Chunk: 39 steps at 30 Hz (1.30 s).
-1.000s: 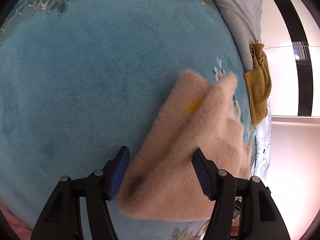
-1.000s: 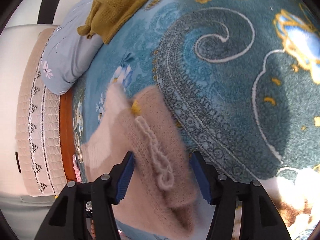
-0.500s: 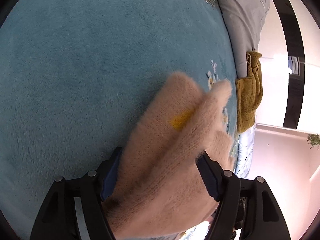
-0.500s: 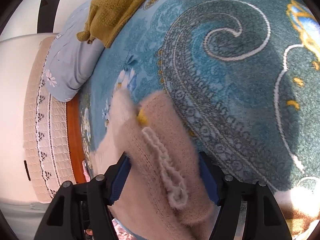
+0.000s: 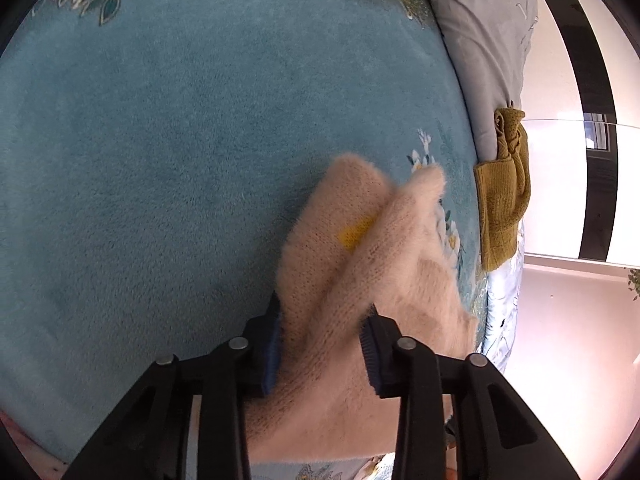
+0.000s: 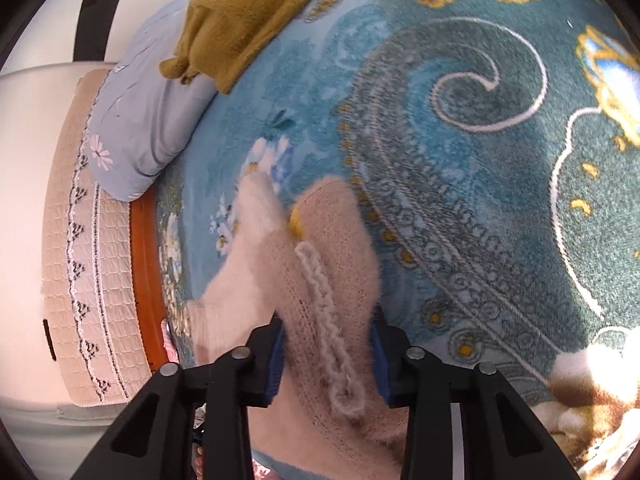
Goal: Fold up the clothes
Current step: 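Pinch the folded sweater bundle with both grippers and lift it, then carry the lifted sweater with both grippers toward the stack of folded clothes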
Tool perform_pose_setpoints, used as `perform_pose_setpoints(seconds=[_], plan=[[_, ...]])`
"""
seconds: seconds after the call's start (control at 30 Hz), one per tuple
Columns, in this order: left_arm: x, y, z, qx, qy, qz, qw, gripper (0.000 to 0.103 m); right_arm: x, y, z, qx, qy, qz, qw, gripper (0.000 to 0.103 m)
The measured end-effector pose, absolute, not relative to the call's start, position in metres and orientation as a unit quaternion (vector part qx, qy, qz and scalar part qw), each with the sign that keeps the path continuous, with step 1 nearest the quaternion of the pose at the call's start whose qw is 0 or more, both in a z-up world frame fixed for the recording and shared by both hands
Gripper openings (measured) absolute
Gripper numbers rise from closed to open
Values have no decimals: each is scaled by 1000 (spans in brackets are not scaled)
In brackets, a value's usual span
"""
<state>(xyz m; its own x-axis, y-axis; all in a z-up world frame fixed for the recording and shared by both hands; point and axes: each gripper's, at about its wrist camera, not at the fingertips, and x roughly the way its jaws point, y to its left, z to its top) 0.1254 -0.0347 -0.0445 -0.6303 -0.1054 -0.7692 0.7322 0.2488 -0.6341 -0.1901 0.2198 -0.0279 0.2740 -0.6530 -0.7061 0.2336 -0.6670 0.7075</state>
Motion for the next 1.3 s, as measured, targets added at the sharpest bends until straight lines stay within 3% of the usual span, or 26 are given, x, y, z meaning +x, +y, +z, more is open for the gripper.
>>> perform_pose_setpoints(seconds=[0.43,0.83,1.3], plan=[[146,5,40,181,655,-638,362,27,-168,225,71,636,-148,-575,493,35],[124,57,135,149,593,-722,324,26,-162,301,154,570,-189,-589,541,35],[100,105,171,177,563,-759,276,26,-175,376,172,557,-213,-612,519,35]])
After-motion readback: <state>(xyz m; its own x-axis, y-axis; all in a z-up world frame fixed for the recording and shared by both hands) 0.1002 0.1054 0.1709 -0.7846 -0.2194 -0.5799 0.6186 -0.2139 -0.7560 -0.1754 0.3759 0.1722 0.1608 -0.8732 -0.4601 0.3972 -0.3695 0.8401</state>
